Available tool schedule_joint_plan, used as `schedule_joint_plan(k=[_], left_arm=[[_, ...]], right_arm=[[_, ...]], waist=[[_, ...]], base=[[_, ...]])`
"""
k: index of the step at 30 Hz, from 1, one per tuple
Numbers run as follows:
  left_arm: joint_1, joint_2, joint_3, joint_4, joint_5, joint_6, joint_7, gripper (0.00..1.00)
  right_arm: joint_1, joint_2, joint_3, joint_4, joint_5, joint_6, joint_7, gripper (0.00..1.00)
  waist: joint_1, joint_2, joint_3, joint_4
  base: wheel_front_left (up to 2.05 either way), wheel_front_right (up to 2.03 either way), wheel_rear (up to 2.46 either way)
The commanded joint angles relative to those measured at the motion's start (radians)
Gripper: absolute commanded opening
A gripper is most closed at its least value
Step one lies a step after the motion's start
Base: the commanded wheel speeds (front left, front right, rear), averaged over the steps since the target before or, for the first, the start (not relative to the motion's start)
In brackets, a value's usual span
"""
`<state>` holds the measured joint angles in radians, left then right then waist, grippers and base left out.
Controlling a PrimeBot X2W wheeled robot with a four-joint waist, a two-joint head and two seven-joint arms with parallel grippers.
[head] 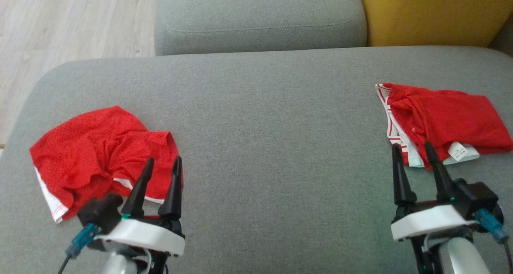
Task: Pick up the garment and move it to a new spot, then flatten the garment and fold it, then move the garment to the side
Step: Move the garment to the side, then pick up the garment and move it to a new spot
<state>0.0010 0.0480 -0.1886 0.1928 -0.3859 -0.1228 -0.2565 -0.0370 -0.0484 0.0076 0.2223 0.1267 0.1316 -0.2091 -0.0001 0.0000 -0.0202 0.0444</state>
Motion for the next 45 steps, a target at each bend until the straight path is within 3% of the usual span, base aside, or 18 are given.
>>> schedule_joint_plan(k=[1,10,16,21,31,37,45], left_arm=[[-0.032,0.002,0.035,-0.047,-0.003,0.007,-0.005,1.0],[-0.029,0.002,0.039,-0.053,0.003,0.013,-0.005,1.0],[-0.034,0.002,0.038,-0.044,0.004,0.018,-0.005,1.0],[-0.043,0.002,0.043,-0.032,0.012,0.023,-0.005,1.0],[-0.05,0.002,0.089,-0.074,0.014,0.017,-0.005,1.0],[-0.044,0.002,0.112,-0.071,0.026,0.013,-0.005,1.0],[-0.027,0.002,0.166,-0.093,0.026,0.02,-0.005,1.0]], right_arm=[[-0.027,-0.002,0.03,-0.029,0.011,-0.001,-0.015,1.0],[-0.032,-0.002,0.031,-0.018,0.03,-0.001,-0.022,1.0],[-0.033,-0.002,0.026,-0.017,0.035,-0.001,-0.025,1.0],[-0.029,-0.002,0.052,-0.015,0.046,-0.001,-0.023,1.0],[-0.027,-0.002,0.091,0.0,0.06,-0.001,-0.021,1.0],[-0.036,-0.002,0.119,0.013,0.073,-0.001,-0.024,1.0],[-0.087,-0.002,0.19,0.05,0.095,-0.001,-0.025,1.0]], waist=[[0.0001,0.0,-0.002,-0.004],[0.0001,0.0,-0.006,-0.002],[0.0001,0.0,-0.005,0.04],[0.0001,0.0,-0.008,0.118],[0.0001,0.0,-0.002,0.336],[0.0001,0.0,-0.004,0.425],[0.0001,0.0,0.03,0.463]], base=[[0.0,0.0,0.0],[0.0,0.0,0.0],[0.0,0.0,0.0],[0.0,0.0,0.0],[0.0,0.0,0.0],[0.0,0.0,0.0],[0.0,0.0,0.0]])
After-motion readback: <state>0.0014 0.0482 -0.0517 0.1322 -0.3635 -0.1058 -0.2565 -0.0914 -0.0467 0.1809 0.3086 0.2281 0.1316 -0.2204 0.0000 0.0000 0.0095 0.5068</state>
